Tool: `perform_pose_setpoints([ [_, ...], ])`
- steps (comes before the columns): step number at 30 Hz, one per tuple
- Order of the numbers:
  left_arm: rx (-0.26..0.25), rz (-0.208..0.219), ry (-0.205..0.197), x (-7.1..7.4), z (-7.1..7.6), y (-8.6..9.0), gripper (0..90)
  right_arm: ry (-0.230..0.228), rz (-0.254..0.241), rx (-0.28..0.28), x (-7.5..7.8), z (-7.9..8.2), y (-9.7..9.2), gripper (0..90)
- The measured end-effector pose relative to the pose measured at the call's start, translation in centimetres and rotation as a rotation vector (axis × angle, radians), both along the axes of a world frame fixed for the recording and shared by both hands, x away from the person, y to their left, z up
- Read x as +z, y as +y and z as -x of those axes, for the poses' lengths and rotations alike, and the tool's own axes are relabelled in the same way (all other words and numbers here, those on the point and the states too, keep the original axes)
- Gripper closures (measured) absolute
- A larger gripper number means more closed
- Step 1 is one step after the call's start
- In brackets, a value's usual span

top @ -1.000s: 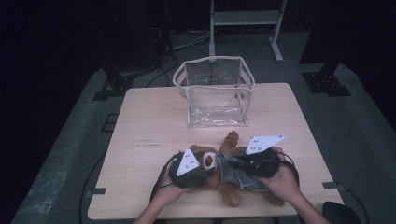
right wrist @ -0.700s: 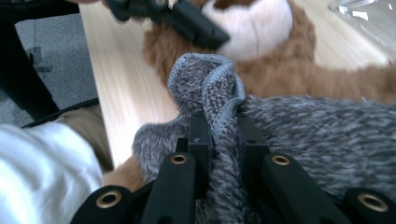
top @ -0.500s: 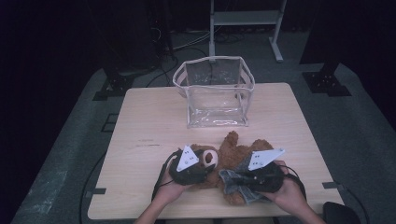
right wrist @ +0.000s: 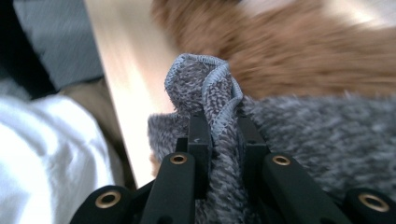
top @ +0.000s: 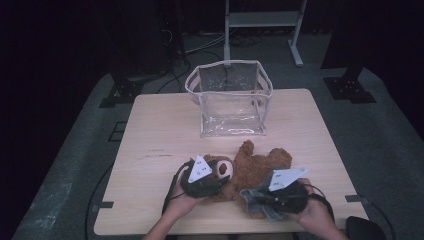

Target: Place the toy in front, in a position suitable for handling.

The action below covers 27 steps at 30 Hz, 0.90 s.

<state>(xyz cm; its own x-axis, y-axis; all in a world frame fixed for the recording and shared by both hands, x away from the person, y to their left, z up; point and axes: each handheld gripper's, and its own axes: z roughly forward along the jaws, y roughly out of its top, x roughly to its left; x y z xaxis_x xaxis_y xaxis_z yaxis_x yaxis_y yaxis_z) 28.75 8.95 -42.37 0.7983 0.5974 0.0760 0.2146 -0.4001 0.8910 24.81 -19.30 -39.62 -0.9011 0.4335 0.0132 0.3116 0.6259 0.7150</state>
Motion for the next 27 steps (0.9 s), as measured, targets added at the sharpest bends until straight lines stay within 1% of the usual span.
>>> perform_pose_setpoints([
  [1,0.0,0.003,0.001,0.0,0.0,0.0,33.9,-0.014,-0.04,-0.023,0.7,-0.1,-0.7,79.1],
  [2,0.001,0.003,0.002,0.0,0.0,0.0,33.9,-0.02,-0.063,-0.03,1.1,-0.3,-1.0,79.1],
  [3,0.001,0.003,0.002,0.0,0.0,0.0,33.9,-0.026,-0.081,-0.035,1.5,-0.5,-1.3,79.1],
  [4,0.0,0.001,0.001,0.0,0.0,0.0,33.9,-0.035,-0.083,-0.037,1.7,-0.6,-1.3,79.1],
  [6,-0.001,0.0,0.003,-0.1,0.0,0.1,33.8,-0.036,-0.06,-0.026,1.5,-0.8,-1.0,79.1],
  [8,-0.006,0.001,0.001,-0.1,0.0,0.1,33.8,-0.035,-0.016,-0.019,1.0,-0.6,-1.0,79.0],
  [10,-0.008,-0.001,-0.003,-0.1,0.1,0.0,33.7,-0.023,-0.02,-0.025,0.8,-0.5,-1.8,79.0],
  [13,-0.008,-0.007,-0.005,-0.1,0.2,0.1,33.7,-0.013,-0.026,-0.064,0.6,-0.2,-3.6,79.0],
  [14,-0.007,-0.009,-0.008,-0.1,0.2,0.0,33.7,-0.009,-0.041,-0.082,0.7,-0.1,-4.2,78.9],
  [15,-0.008,-0.011,-0.01,-0.1,0.2,0.0,33.7,-0.007,-0.067,-0.106,0.9,-0.2,-5.0,78.9],
  [16,-0.01,-0.017,-0.012,-0.1,0.2,0.0,33.7,-0.011,-0.081,-0.12,1.1,-0.2,-5.4,78.9],
  [18,-0.014,-0.022,-0.018,0.0,0.2,0.0,34.0,-0.035,-0.118,-0.156,1.8,-0.5,-6.2,78.6],
  [19,-0.013,-0.027,-0.02,0.0,0.3,0.0,34.4,-0.04,-0.147,-0.176,2.0,-1.0,-6.7,78.4],
  [21,-0.013,-0.036,-0.03,0.0,0.6,0.0,34.9,-0.017,-0.199,-0.216,1.9,-2.0,-7.5,78.5],
  [23,-0.015,-0.05,-0.044,0.0,0.9,0.1,35.2,0.013,-0.225,-0.235,1.5,-3.0,-7.7,78.5],
  [25,-0.021,-0.071,-0.054,0.0,1.1,0.3,35.4,0.046,-0.233,-0.241,0.8,-3.9,-7.3,78.5],
  [27,-0.009,-0.088,-0.062,0.1,1.4,0.7,35.6,0.06,-0.233,-0.241,0.2,-4.4,-6.6,78.5],
])
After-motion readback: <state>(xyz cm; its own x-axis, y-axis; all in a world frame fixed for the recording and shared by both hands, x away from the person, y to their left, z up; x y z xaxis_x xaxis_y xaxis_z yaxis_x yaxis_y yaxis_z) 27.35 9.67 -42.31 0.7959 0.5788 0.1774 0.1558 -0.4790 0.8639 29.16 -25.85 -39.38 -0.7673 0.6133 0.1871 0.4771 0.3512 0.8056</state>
